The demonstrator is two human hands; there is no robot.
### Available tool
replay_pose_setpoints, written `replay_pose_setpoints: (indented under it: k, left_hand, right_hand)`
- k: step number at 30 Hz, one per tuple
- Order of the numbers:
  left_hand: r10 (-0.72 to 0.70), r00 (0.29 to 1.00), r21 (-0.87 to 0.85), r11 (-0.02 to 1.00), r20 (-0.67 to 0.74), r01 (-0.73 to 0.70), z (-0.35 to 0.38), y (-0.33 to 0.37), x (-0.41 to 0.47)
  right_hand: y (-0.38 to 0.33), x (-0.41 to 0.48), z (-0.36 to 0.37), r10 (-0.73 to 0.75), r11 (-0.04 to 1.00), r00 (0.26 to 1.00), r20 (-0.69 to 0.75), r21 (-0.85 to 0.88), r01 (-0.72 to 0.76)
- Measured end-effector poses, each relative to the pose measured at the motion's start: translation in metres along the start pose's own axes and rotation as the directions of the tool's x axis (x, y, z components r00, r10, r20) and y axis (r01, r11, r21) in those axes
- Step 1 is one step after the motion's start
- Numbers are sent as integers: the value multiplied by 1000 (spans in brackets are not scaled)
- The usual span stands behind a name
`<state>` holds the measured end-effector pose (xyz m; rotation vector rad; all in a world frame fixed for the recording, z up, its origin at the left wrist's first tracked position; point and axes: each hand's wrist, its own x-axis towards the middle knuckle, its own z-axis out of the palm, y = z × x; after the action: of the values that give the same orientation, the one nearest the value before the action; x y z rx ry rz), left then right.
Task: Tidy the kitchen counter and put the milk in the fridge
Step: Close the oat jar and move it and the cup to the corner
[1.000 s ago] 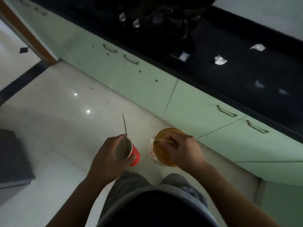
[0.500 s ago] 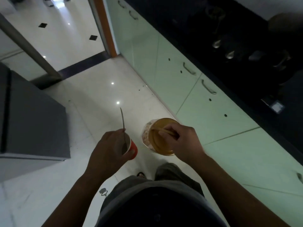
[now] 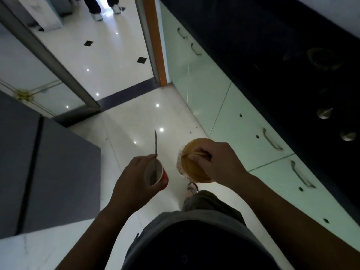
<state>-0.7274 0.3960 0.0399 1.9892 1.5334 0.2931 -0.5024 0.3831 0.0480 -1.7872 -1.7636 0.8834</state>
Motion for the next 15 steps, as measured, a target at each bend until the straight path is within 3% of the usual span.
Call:
replay_pose_setpoints:
  k: [3,8,15]
  left_hand:
    - [26,999,-3,1000,-37,-26,-17,10,61]
    - [-2,998,-61,998,-59,-2,-29,19,136]
    - [49,998,-91,995,48,-44,-39,19,256]
  right_hand:
    - [2,53,-16,-34,999,999,-37,30,35]
    - [7,123,-44,3,996,976,-216,83,15]
    - [22,220,-79,64,998,946,-316,16,-62]
